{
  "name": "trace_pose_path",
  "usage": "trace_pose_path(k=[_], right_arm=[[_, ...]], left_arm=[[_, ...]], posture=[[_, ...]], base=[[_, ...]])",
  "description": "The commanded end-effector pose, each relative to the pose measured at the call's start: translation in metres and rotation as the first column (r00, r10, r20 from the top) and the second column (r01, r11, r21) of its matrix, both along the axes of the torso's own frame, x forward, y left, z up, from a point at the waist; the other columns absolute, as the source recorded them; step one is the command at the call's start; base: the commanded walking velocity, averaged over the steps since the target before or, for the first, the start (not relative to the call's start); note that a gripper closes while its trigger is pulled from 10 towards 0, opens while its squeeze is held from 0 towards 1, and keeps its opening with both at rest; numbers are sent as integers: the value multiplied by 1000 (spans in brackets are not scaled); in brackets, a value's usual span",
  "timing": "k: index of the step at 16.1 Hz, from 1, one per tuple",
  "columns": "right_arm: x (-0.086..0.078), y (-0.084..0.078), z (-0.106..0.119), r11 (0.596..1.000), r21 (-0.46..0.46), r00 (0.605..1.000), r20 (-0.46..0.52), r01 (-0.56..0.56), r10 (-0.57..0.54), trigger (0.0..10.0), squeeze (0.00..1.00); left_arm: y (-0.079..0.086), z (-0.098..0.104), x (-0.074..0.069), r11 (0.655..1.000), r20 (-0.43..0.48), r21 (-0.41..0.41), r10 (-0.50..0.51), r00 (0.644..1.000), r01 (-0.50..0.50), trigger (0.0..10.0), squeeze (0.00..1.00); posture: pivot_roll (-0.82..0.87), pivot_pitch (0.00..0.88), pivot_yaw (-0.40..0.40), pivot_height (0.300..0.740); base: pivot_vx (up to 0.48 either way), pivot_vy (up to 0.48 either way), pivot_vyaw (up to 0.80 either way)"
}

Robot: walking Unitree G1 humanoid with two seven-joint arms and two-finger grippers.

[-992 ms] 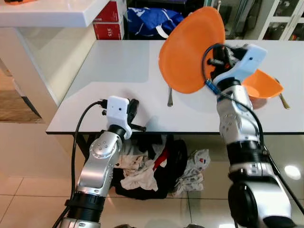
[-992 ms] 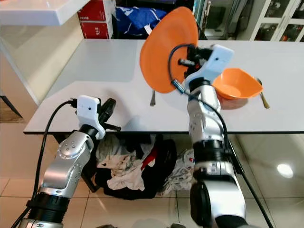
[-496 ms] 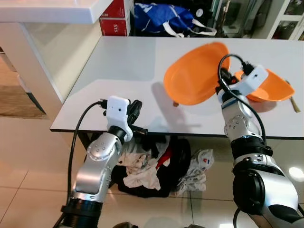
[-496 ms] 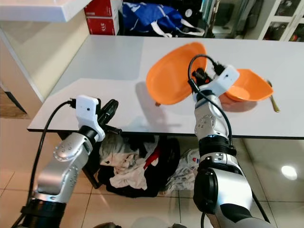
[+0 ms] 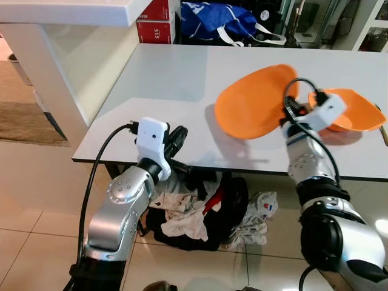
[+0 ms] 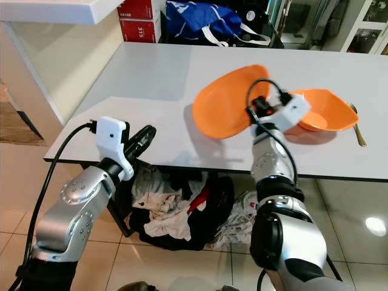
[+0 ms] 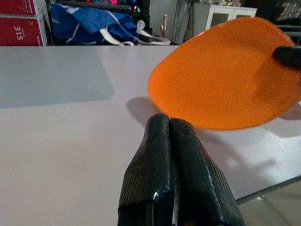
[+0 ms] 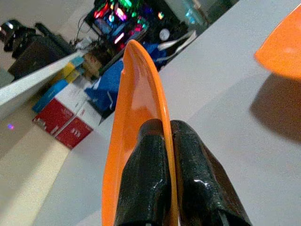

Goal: Setting the table

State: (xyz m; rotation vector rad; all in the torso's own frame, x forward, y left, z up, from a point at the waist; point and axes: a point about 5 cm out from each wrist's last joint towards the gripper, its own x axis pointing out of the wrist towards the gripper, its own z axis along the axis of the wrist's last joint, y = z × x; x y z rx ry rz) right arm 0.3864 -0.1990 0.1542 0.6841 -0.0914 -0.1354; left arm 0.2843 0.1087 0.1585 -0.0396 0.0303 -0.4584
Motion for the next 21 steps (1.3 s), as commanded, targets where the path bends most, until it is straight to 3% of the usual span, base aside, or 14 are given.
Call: trace_pose_path(k=[1, 3, 9, 17, 21], right_arm=[[5, -3, 16, 1000, 14, 998, 68, 12, -13, 0, 0], [5, -5, 17, 1000, 11, 997, 72, 17, -18, 0, 0], [-2, -41, 13, 988, -44, 988, 43, 151, -149, 0, 0], [-9, -44, -3, 975, -152, 986, 1, 164, -166, 0, 0], [-10, -37, -8, 971, -186, 988, -7, 151, -155, 0, 0]], left_arm=[[-2, 2, -2, 1000, -1, 1, -10, 1000, 10, 10000, 0], [-3, 2, -2, 1000, -3, 2, -13, 1000, 13, 10000, 0], [-4, 3, -3, 1000, -7, 10, -24, 1000, 24, 10000, 0], [-4, 4, -2, 1000, -7, 13, -28, 1000, 28, 10000, 0], [-4, 8, -1, 1000, 3, 0, -15, 1000, 15, 10000, 0]], posture=[[4, 0, 32, 736], [2, 0, 33, 736], [2, 0, 46, 736], [-2, 0, 58, 736], [3, 0, 66, 736]], base=[[0, 0, 0], [0, 0, 0], [0, 0, 0], [0, 0, 0], [0, 0, 0]])
